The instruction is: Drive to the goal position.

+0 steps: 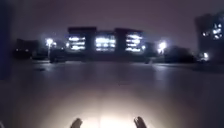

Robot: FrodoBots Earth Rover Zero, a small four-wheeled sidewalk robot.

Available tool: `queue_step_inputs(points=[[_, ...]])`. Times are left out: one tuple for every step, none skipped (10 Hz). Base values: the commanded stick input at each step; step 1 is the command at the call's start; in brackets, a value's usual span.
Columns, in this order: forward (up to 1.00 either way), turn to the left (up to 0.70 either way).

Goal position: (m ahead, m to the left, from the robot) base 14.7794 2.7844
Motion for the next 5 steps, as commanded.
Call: queue_step_inputs(points=[[1.00, 0.00], [1.00, 0.00], [1.00, 0.00], [1.00, 0.00], [1.00, 0.00]])
